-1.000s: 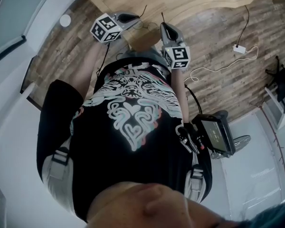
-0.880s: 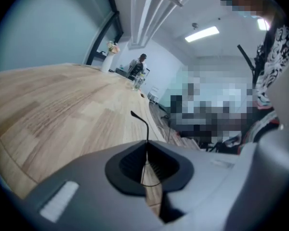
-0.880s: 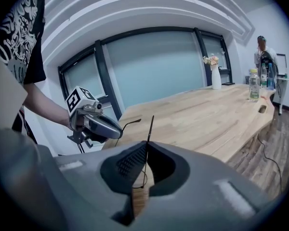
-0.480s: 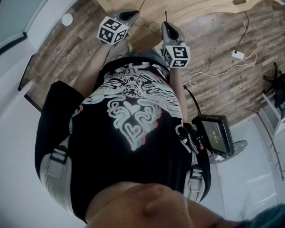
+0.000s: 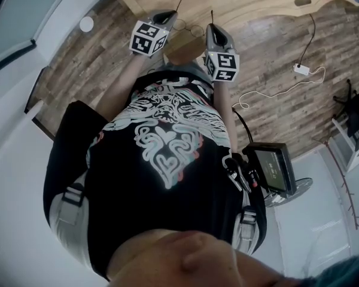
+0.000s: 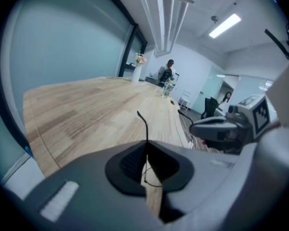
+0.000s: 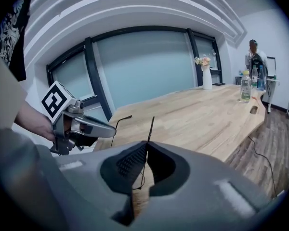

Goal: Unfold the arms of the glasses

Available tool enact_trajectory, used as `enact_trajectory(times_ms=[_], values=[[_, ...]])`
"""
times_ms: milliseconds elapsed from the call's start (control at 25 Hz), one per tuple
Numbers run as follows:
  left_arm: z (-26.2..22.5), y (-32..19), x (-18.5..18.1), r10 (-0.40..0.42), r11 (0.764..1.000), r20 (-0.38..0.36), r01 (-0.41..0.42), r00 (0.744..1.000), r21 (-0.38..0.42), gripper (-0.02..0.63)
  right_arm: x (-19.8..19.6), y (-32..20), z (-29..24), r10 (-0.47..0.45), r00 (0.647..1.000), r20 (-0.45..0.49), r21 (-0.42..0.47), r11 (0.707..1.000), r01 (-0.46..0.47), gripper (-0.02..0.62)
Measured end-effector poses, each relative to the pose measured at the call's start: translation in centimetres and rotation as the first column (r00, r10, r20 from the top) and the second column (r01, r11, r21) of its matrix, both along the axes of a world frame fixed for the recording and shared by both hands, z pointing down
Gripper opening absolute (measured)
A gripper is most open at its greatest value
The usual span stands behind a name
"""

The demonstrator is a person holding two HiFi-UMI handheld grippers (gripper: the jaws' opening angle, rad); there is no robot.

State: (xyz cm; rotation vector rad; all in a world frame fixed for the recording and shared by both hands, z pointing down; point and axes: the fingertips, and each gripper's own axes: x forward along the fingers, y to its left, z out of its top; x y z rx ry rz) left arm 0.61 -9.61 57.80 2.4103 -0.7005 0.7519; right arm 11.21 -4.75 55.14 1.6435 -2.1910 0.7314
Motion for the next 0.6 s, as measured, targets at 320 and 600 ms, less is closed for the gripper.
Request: enact_trajectory(times_ms=[320,600], values=[[-0.14,0.06,-0.18,-0.010,1.000,0.026,0.010,1.000,0.016,-0.006,-0.30,-0.13,0.20,0.016,1.000,-0.004,-0.019,1.000,-0.016,0.005],[-0.40,0.19,-0.05,-0.020,1.000,0.025,0.019,0.999,0.011,-0.008,-0.07,-0.25,0.23,0.035,0.999,-0.006,-0.031,0.999,-0.035,0.004]])
